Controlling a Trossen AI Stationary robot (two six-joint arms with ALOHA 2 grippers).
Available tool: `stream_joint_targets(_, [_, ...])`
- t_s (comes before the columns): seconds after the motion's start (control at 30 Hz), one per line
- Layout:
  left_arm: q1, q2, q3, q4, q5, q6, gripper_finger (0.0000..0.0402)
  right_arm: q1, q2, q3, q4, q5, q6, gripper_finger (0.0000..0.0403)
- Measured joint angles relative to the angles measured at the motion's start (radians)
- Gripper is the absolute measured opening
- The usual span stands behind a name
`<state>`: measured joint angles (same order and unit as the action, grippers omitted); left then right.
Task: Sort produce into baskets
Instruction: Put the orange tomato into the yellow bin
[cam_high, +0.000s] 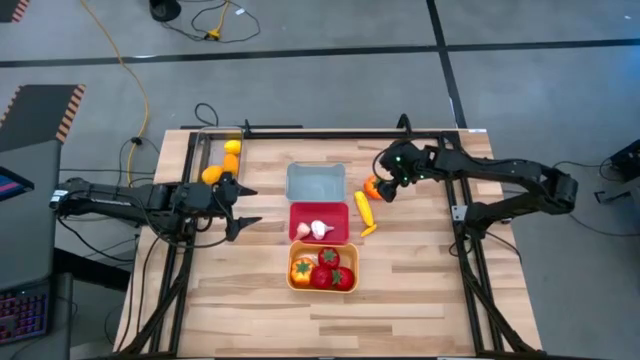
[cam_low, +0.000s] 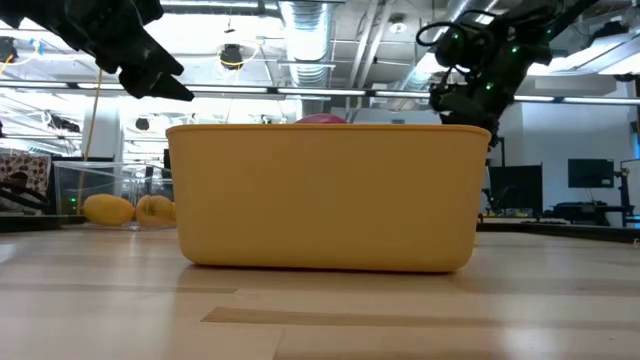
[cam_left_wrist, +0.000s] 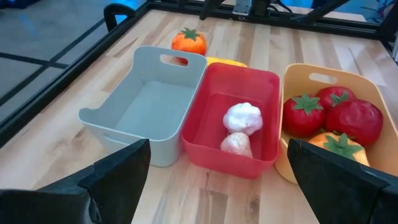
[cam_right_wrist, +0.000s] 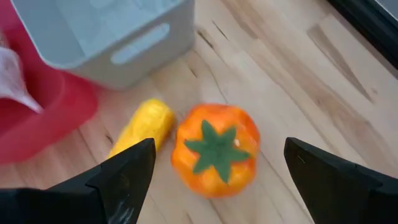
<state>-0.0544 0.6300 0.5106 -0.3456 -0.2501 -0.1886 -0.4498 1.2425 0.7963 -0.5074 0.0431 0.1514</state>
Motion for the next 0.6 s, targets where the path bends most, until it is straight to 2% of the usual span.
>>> stream_joint_targets(0.6, [0.000,0.000,0.000,-0.004,0.002,0.000,0.0365,0.011,0.284,0.005,0.124,-0.011,-0.001,0.0380])
